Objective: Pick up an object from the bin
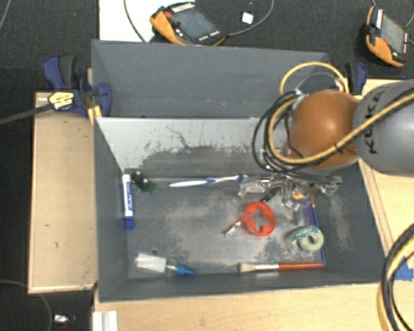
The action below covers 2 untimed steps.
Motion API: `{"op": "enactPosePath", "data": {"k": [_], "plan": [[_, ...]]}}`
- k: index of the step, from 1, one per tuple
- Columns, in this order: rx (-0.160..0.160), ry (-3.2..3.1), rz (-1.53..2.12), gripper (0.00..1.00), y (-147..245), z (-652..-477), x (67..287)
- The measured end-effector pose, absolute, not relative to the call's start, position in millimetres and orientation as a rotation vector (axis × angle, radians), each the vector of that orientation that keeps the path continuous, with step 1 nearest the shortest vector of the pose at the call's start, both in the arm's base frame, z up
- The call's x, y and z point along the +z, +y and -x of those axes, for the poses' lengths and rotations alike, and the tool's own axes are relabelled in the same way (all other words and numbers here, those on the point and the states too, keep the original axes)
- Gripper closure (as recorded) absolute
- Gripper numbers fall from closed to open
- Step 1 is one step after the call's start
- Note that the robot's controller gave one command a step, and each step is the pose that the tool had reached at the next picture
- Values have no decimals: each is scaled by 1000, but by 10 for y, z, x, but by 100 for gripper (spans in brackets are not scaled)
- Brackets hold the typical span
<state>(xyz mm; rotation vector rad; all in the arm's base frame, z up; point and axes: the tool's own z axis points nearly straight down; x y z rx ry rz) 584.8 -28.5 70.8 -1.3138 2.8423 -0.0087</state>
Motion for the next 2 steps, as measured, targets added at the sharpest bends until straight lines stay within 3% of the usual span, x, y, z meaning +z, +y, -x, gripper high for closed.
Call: {"op": "enactPosePath", "data": {"k": [1,2], "plan": [[4,3043,767,100,-169,-5715,709],[4,3043,767,100,-169,-5715,712]]}}
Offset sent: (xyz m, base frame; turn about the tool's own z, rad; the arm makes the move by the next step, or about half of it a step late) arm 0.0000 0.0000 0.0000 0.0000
